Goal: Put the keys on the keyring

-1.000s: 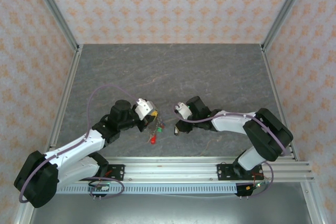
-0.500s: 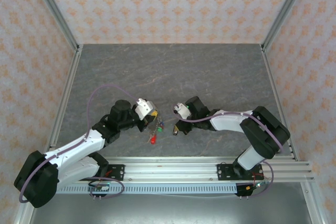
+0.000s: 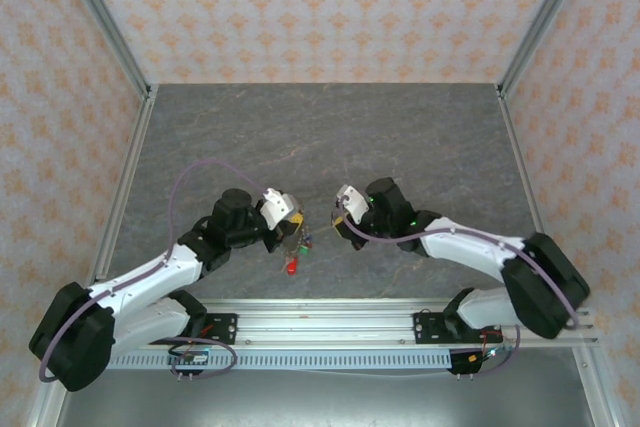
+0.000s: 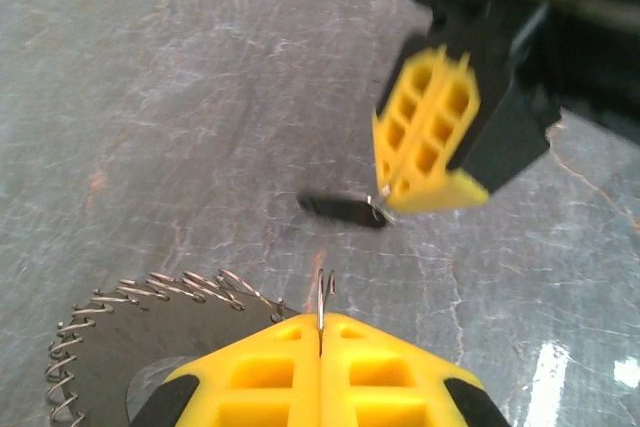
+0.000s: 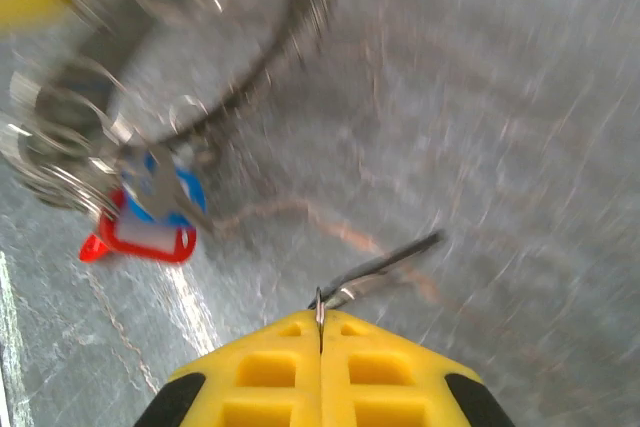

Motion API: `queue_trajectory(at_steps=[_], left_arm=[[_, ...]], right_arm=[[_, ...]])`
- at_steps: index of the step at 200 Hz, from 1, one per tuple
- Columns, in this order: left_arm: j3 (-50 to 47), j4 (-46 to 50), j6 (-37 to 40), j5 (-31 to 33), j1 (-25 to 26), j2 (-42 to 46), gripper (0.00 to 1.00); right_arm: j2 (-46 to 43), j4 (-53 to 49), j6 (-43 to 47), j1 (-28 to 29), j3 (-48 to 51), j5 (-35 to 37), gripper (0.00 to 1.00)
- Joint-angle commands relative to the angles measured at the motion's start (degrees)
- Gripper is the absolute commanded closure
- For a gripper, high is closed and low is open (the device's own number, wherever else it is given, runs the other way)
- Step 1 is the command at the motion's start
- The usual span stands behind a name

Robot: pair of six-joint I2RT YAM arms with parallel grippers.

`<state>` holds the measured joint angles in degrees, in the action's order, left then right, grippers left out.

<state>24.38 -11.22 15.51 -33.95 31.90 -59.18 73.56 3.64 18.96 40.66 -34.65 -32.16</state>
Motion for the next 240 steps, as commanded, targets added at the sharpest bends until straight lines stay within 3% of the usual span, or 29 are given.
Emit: queue_trajectory(at_steps=[1, 44, 73, 185, 240], left_arm=[[2.23, -2.97, 1.88, -4.88, 0.79, -0.56, 1.0], [3.37, -3.01, 2.56, -6.74, 0.97, -2.59, 1.0], [4.08, -3.54, 2.53, -7.09, 1.17, -3.9, 1.0], [5.76, -3.1, 3.02, -7.58, 1.59, -6.08, 1.0], [6.02, -2.63, 3.27, -7.99, 1.78, -6.13, 1.0]], right_arm=[[-5.26, -0.73, 7.43, -0.24, 0.77, -2.21, 1.0], [-6.47, -6.56, 12.83, -0.13, -3.93, -9.41, 1.0], [-4.04, -3.55, 12.04, 0.47, -4.97, -12.69, 1.0], [1.74, 3.5, 9.4, 1.83, -7.56, -14.65, 1.0], [1.7, 7.17, 7.05, 2.14, -6.23, -11.18, 1.0]])
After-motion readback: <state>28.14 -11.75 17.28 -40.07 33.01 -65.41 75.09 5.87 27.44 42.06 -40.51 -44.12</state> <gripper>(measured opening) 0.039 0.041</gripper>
